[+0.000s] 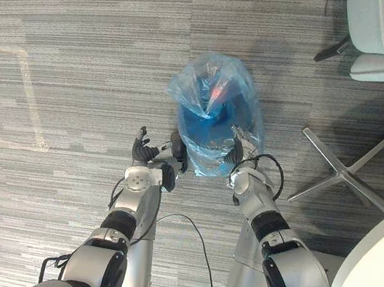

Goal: Gather rubbish on tea table into small bin, then transfer packed bag to large trash can.

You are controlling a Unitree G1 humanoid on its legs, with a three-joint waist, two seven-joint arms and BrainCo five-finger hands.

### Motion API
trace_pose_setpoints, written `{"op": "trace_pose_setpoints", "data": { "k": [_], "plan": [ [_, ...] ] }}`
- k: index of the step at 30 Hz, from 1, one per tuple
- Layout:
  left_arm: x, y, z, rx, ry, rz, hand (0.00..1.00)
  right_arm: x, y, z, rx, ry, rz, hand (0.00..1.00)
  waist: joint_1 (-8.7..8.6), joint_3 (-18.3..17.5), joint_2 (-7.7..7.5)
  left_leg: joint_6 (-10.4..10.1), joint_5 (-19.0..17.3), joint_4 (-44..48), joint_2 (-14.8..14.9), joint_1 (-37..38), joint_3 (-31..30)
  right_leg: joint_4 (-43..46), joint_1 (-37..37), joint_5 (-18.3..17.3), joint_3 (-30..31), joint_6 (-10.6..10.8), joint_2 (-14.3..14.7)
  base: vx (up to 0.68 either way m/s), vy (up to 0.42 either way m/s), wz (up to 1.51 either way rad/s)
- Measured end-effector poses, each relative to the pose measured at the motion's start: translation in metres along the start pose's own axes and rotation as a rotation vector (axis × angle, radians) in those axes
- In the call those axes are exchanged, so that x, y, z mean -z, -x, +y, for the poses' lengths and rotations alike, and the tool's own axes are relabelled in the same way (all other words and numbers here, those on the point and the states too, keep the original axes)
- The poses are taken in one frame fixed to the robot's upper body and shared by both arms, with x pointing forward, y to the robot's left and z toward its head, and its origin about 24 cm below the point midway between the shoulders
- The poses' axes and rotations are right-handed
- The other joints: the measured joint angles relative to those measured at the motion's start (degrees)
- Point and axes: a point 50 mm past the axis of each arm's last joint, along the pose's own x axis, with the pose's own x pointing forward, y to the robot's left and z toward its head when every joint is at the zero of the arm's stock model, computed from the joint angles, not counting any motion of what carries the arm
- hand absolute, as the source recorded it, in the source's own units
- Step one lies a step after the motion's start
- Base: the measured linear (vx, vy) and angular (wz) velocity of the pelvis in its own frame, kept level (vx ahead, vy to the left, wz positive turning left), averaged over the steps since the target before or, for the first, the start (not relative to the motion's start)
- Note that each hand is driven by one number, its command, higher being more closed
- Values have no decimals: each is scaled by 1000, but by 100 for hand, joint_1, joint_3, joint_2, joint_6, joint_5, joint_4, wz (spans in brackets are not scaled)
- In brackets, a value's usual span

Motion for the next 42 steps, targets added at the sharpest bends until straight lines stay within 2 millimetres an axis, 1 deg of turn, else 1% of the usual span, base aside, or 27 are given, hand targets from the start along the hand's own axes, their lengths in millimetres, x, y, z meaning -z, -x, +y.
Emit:
{"op": "trace_pose_setpoints", "data": {
  "k": [8, 16, 18, 21, 23, 24, 26, 29, 31, 36, 38, 39, 41, 42],
  "plan": [
    [0, 1, -3, 11, -5, 0, 0, 4, 1, 1, -5, 1, 11, 100, 3, 1, 2, -4, 9, -10, -7, 39, -6, -5, 37, -2, 1, 3, 0, -40, 6, 0],
    [0, 1, -3, 11, -7, 0, 0, 0, 1, -2, 22, -12, -2, 100, 14, 1, 3, -5, 15, 22, 39, 54, -5, -4, 62, 8, 5, -5, 39, -63, -1, -2],
    [0, 1, -3, 11, -8, 2, 0, -3, 1, -4, 39, -26, -21, 100, 22, 3, 6, -5, 15, 50, 69, 88, -11, -5, 111, 9, 0, -8, 63, -62, -7, -7],
    [6, 4, -7, 28, -23, 26, 0, -6, 5, -4, 53, -75, -35, 100, 72, 7, 21, -11, 2, 86, 148, 352, -20, -73, 425, 28, -37, -36, 126, -62, -10, -10],
    [10, 7, -8, 35, -26, 36, 0, -8, 10, -1, 55, -92, -53, 100, 98, 1, 19, -32, -33, 58, 178, 549, -39, -154, 650, 43, -51, -48, 173, -89, -20, -5],
    [14, 10, -7, 34, -24, 48, 0, -10, 13, 2, 52, -114, -65, 100, 111, -8, 12, -77, -82, 2, 197, 683, -42, -238, 802, 51, -59, -56, 204, -69, -17, -1],
    [18, 12, -6, 32, -27, 59, 0, -10, 17, 5, 48, -142, -64, 100, 124, -14, 6, -88, -104, -46, 198, 768, -34, -288, 880, 70, -63, -68, 211, -71, -18, -2],
    [30, 17, -2, 28, -43, 103, 0, -10, 25, 17, 16, -181, -47, 100, 144, -14, 7, -116, -90, -130, 219, 993, -18, -359, 1097, 80, -95, -78, 231, -64, -22, -2],
    [36, 20, -1, 30, -50, 123, 0, -5, 34, 24, 2, -211, -35, 100, 153, -14, 6, -144, -16, -248, 225, 1280, -33, -452, 1404, 95, -171, -103, 237, -21, -13, 4],
    [47, 28, -3, 58, -76, 154, 0, -3, 49, 31, -9, -309, -23, 100, 147, -31, -3, -174, 14, -492, 191, 2005, -58, -690, 2147, 75, -227, -107, 264, 0, -6, 6],
    [59, 35, -2, 71, -91, 191, 0, -3, 62, 40, -34, -396, -7, 100, 127, -43, -18, -193, 20, -691, 157, 2486, -54, -863, 2633, 50, -265, -82, 269, 11, -11, 6],
    [63, 38, -1, 74, -95, 205, 0, -3, 65, 44, -47, -421, 2, 100, 123, -66, -25, -199, 21, -728, 157, 2593, -56, -909, 2753, 49, -282, -80, 277, 14, -10, 5],
    [80, 51, 4, 78, -117, 257, 0, -1, 82, 54, -77, -538, 44, 100, 112, -233, -103, -233, 21, -910, 137, 3026, -35, -1046, 3154, 17, -297, -63, 290, 38, -14, 3],
    [86, 55, 5, 83, -127, 274, 0, 1, 88, 57, -85, -585, 64, 100, 107, -263, -123, -239, 24, -977, 132, 3212, -27, -1100, 3337, 9, -304, -59, 297, 55, -20, 2]
  ]
}}
